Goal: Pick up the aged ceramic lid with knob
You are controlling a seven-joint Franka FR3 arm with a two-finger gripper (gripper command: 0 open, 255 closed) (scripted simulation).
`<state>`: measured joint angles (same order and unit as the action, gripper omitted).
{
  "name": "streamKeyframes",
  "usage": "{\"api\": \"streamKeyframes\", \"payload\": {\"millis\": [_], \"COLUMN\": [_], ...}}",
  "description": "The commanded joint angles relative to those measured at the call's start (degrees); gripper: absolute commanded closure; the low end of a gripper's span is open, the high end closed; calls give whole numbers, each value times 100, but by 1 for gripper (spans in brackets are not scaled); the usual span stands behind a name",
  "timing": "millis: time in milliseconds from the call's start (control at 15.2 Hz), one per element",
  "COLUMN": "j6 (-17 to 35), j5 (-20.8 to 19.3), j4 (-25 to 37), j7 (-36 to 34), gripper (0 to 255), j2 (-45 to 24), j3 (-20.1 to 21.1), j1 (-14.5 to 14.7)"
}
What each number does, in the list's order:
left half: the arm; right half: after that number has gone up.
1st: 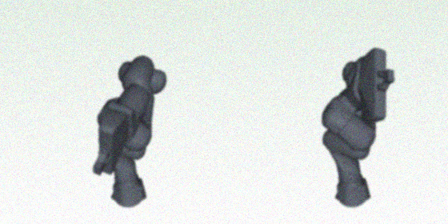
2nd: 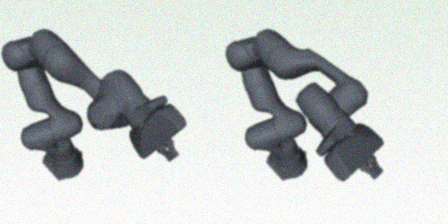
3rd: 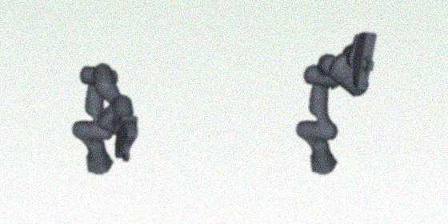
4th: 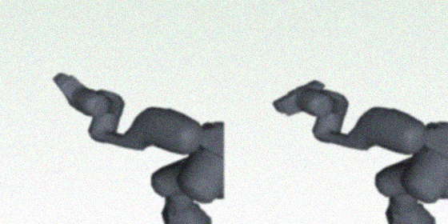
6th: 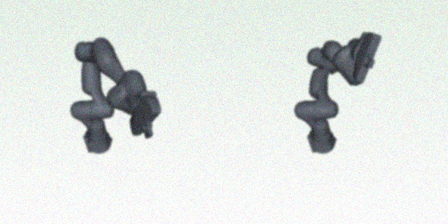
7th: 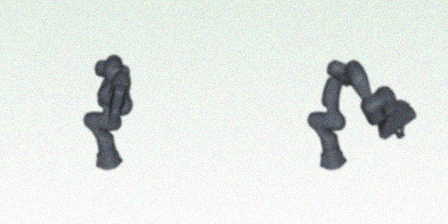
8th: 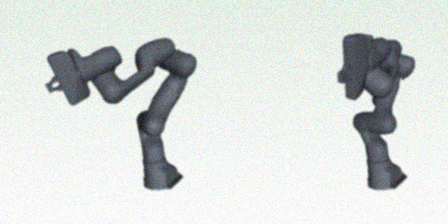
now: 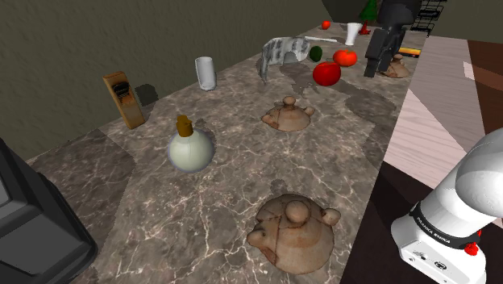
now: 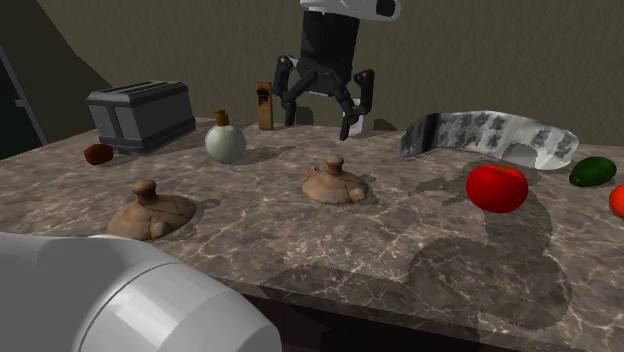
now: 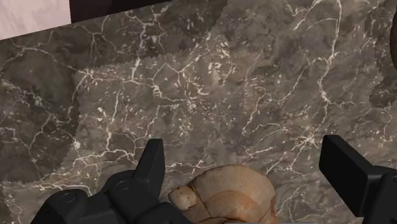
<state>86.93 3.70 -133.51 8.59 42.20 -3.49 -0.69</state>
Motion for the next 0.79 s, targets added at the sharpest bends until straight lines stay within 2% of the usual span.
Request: {"api": "streamKeyframes", "payload": {"millis": [0, 396, 726], "j6": [0, 1406, 2525], "j5": [0, 181, 242], "j4": [0, -279, -259], "j7": [0, -446, -819], "gripper": [0, 0, 0], "j2": [0, -661, -1414], "j3": [0, 332, 588], "j1": [0, 37, 52]}}
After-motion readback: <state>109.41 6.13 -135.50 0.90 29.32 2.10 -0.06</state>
